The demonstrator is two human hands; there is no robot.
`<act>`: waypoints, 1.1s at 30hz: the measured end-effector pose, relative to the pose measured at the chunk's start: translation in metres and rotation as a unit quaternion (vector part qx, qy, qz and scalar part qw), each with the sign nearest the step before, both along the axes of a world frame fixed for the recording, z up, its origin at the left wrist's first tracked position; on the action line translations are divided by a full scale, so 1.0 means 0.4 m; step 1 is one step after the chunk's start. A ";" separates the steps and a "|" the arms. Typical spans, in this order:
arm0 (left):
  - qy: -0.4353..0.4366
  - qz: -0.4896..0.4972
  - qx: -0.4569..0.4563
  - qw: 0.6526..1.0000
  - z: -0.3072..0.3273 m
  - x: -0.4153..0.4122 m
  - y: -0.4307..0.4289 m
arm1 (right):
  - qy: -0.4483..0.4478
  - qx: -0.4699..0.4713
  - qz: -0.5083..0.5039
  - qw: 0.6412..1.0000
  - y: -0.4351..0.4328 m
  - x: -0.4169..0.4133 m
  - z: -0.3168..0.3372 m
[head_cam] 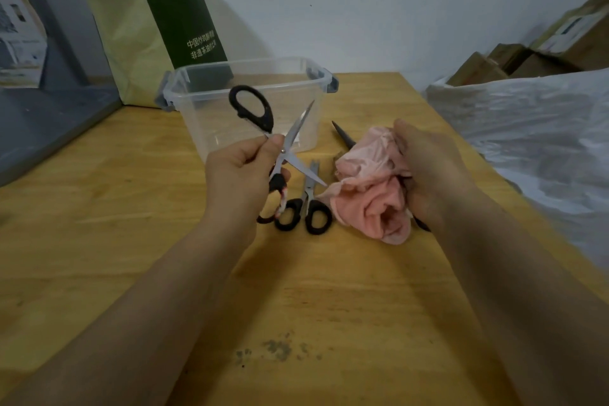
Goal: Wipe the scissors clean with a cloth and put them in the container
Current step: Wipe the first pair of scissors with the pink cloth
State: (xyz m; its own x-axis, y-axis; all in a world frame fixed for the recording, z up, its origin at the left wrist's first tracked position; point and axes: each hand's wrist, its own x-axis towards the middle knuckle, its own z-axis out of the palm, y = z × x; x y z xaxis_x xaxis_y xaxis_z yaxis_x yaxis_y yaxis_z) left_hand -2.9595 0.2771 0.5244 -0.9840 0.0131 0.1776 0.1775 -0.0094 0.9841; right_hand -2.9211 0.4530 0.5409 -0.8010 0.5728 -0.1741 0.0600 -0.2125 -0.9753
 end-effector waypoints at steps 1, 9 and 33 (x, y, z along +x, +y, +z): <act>-0.051 -0.017 0.034 0.998 0.003 0.003 0.003 | 0.005 -0.017 -0.011 1.000 0.002 0.000 0.008; -0.192 -0.105 0.151 0.964 0.017 0.015 0.013 | 0.220 0.315 -0.017 0.923 -0.054 0.029 -0.001; -0.116 -0.051 0.122 0.984 0.015 0.061 0.049 | 0.239 0.317 0.135 0.908 -0.101 -0.005 -0.062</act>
